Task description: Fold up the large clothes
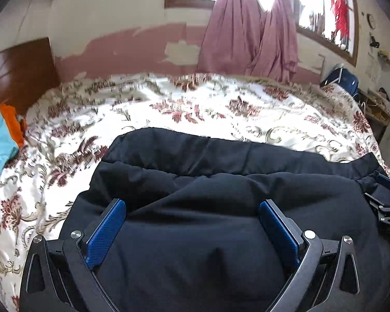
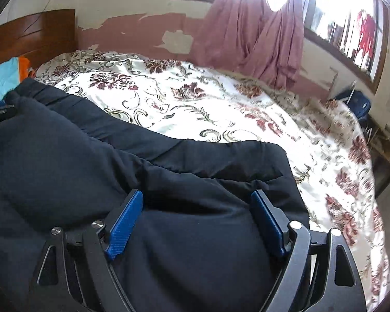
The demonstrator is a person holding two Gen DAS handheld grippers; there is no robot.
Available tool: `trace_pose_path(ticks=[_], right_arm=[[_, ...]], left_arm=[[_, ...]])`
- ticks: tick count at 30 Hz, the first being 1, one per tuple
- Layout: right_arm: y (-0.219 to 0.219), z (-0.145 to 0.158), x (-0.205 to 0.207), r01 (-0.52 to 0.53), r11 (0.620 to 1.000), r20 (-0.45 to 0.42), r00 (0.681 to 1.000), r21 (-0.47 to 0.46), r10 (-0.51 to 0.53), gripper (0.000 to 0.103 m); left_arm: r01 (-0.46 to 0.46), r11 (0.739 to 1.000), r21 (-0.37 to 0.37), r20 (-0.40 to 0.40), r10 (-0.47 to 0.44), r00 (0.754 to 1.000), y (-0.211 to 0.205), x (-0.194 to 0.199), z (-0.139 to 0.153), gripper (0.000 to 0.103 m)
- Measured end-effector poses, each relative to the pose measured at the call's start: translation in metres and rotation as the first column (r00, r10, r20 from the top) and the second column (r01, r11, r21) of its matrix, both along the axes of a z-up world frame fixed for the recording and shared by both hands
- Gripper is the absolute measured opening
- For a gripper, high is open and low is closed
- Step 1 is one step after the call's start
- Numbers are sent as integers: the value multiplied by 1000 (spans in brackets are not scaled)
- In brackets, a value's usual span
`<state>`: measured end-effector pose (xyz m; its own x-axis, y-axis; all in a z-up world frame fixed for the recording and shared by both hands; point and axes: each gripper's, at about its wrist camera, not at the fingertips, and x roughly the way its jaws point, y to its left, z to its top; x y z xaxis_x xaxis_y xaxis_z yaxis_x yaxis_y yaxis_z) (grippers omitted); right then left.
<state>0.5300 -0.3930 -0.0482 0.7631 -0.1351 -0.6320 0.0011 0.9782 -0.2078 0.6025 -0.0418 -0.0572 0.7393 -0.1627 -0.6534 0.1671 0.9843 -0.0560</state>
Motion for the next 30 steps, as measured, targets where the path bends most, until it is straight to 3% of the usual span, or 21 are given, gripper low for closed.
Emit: trace_pose_path(ticks=[6, 11, 30], right_arm=[[-15, -16, 24, -4, 997, -40, 999, 78, 7, 87], [-27, -27, 24, -9, 989, -19, 1000, 149, 12, 88], [-31, -38, 32, -8, 981, -32, 999, 193, 15, 92]], left_arm=[[-7, 1000, 0, -37, 7, 999, -5, 19, -13, 103], [-4, 997, -80, -35, 2, 999, 6, 23, -18, 103], [0, 996, -87, -25, -2, 1000, 2, 25, -27, 103]])
